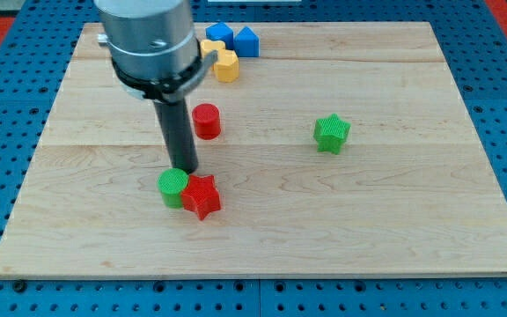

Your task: Move the green circle and the red star to the center bottom of the board

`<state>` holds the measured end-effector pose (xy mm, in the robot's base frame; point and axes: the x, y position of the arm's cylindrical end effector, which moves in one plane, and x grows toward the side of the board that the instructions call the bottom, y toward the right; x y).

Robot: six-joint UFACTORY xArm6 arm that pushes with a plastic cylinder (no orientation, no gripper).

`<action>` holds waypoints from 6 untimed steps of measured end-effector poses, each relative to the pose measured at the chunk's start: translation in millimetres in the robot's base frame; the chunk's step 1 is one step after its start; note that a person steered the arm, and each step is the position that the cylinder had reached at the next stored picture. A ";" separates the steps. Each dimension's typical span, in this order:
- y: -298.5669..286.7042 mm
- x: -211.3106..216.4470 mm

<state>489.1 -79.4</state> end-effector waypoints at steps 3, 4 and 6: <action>13.7 0.7; -17.0 -24.3; -30.3 41.1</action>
